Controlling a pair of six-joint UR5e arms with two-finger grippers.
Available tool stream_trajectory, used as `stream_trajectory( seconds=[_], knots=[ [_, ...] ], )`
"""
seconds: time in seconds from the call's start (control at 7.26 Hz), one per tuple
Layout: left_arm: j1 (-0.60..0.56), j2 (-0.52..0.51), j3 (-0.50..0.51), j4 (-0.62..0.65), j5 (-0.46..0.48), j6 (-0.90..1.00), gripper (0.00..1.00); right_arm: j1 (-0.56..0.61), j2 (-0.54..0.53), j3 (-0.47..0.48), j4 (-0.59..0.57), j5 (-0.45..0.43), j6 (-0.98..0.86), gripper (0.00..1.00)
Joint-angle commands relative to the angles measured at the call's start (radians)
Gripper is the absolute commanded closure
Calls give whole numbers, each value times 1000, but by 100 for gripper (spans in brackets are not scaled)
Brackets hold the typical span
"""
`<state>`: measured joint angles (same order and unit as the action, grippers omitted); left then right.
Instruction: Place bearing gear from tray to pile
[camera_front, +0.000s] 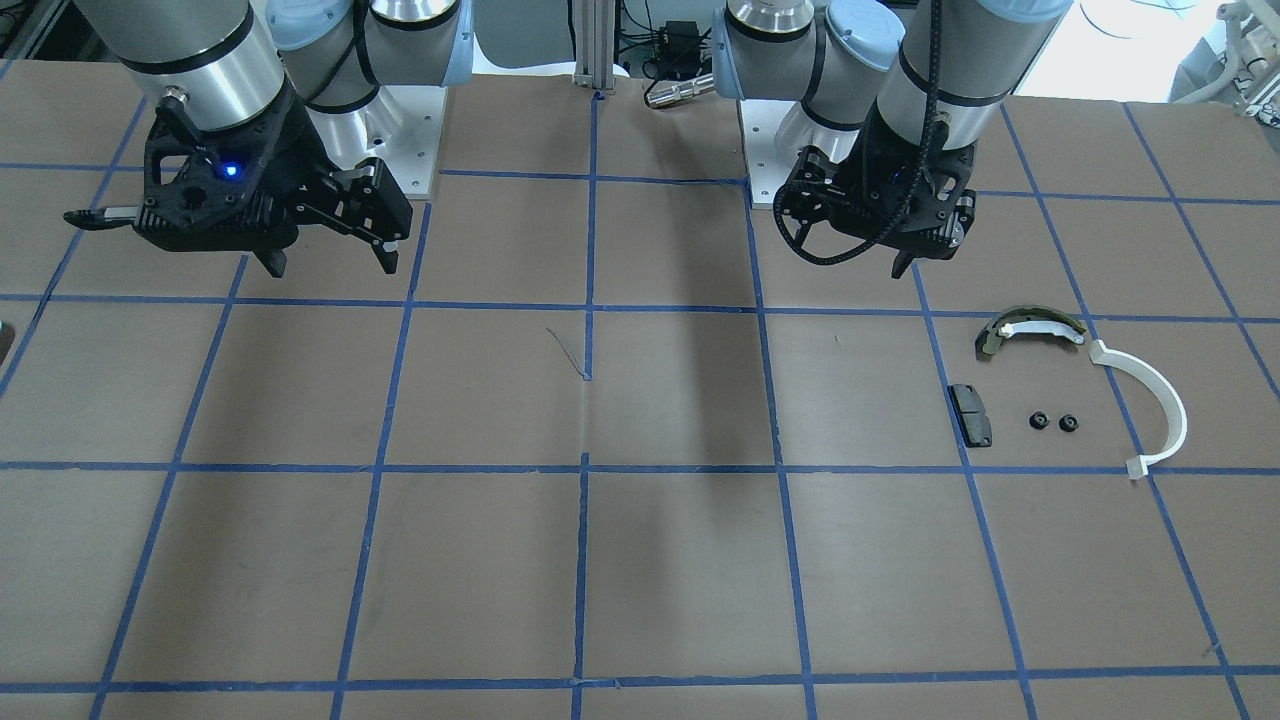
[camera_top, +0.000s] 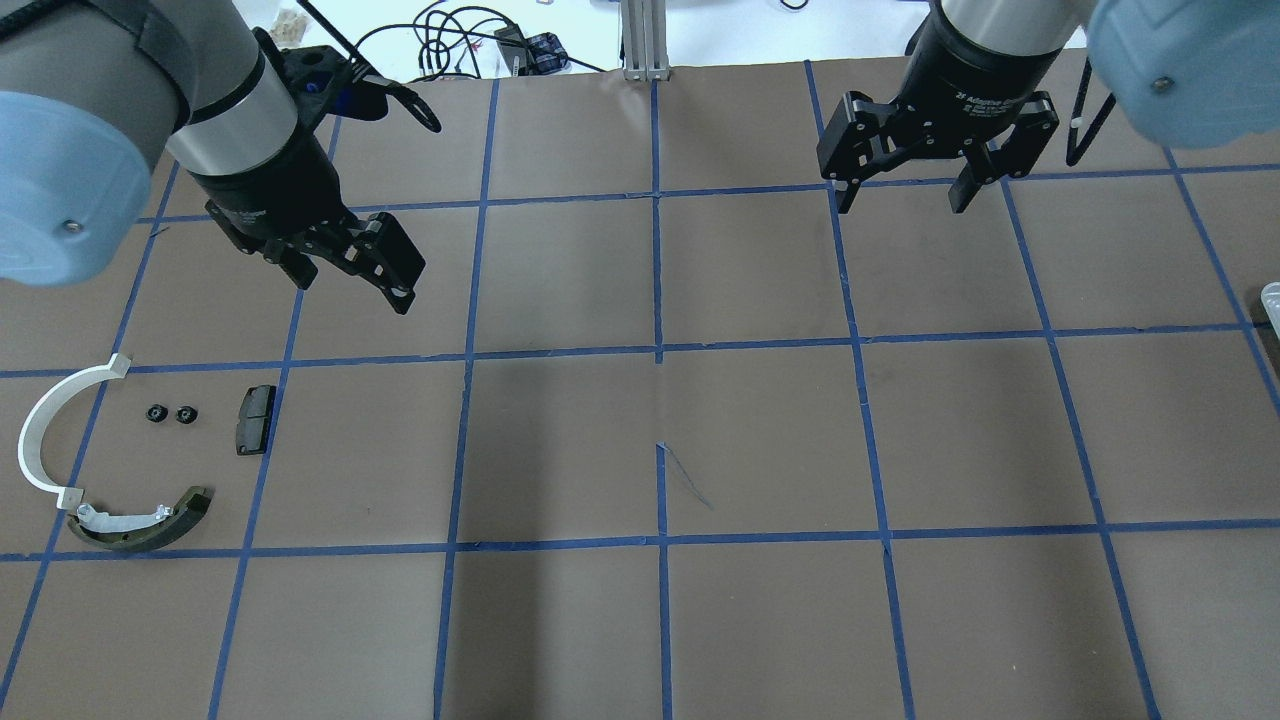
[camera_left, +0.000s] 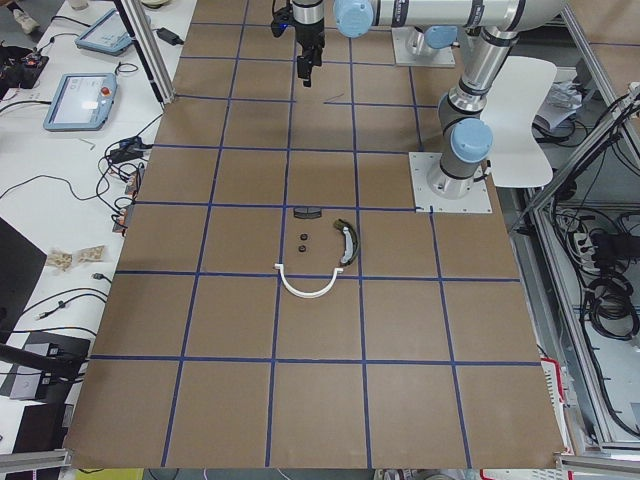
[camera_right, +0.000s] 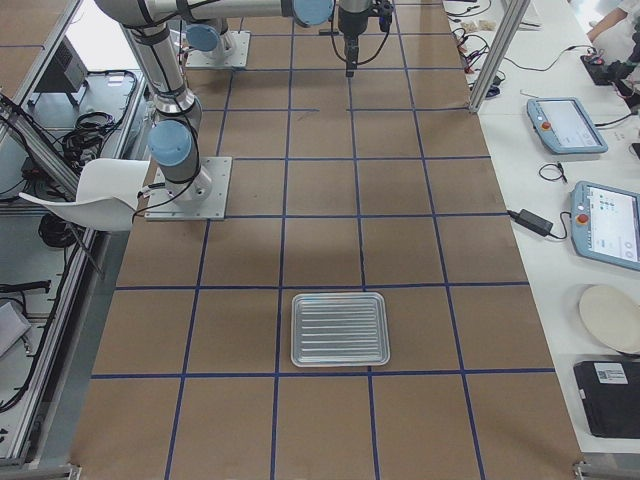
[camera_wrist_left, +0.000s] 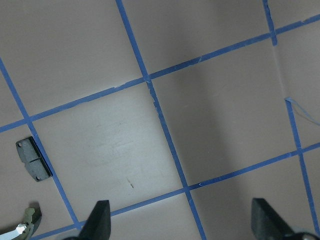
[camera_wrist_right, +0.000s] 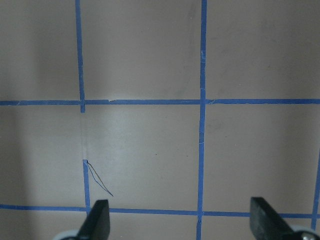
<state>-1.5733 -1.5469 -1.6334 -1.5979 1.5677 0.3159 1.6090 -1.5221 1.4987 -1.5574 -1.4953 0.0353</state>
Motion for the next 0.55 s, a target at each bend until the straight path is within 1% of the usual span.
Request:
stream_trajectory(
  seconds=[0.0,0.14,0.41],
  knots=[
    [21,5,-8,-4,-3,3,0,0,0,0,0,1,0,0],
    [44,5,-8,-4,-8,2,0,2,0,0,-1,1,0,0],
    [51,11,-13,-7,-8,-35,0,3,0,6,-3,3,0,0]
  ],
)
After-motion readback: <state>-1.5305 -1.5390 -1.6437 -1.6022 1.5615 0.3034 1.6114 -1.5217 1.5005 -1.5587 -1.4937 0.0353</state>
